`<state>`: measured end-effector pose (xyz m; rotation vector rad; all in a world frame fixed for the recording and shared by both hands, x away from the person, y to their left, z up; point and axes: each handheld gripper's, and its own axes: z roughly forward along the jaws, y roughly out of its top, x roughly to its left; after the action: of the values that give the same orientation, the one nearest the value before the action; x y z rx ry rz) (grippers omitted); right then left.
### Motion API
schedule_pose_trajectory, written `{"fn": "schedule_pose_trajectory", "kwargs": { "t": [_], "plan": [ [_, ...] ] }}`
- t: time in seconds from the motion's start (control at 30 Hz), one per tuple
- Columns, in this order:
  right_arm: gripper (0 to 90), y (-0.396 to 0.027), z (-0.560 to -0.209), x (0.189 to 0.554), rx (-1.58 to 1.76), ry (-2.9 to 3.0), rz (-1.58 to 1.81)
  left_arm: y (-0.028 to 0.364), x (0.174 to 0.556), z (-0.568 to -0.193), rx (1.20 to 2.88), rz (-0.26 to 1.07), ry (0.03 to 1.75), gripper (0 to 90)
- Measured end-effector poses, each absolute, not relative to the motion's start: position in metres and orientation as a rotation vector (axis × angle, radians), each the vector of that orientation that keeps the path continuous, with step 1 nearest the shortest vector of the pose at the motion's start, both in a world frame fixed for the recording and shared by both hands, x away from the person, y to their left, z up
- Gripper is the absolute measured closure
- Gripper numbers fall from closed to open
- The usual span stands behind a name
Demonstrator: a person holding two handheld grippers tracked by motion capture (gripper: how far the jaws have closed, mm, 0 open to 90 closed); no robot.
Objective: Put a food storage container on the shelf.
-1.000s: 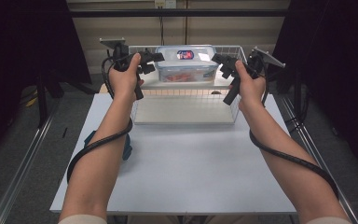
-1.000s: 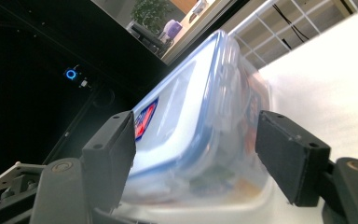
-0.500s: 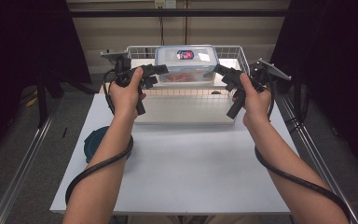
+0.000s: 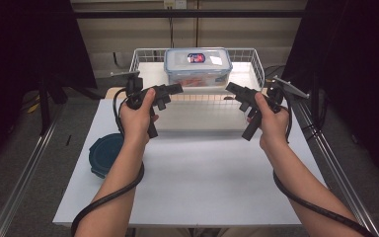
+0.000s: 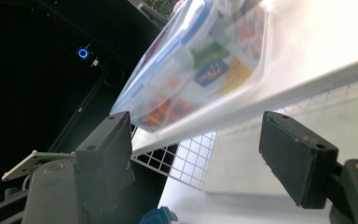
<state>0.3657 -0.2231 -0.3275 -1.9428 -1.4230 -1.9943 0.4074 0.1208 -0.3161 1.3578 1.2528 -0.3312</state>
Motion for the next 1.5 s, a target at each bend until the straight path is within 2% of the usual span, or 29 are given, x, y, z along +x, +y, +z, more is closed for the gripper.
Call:
{"fn": "schedule_pose_trajectory", "kwargs": {
  "t": [0.6,1.03,1.5],
  "plan": [
    [23.1,-0.22,-0.369,0.346,-1.886,-1.485,-1.935,0.121,0.382,-0.357,1.412,-0.329,1.224,13.6],
    [20.5,-0.221,-0.403,0.331,-1.849,-1.567,-1.89,0.111,0.368,-0.405,1.449,-0.351,1.234,9.2],
    [18.4,-0.219,-0.438,0.317,-1.826,-1.648,-1.839,0.117,0.355,-0.433,1.496,-0.374,1.213,7.7]
  ]
}}
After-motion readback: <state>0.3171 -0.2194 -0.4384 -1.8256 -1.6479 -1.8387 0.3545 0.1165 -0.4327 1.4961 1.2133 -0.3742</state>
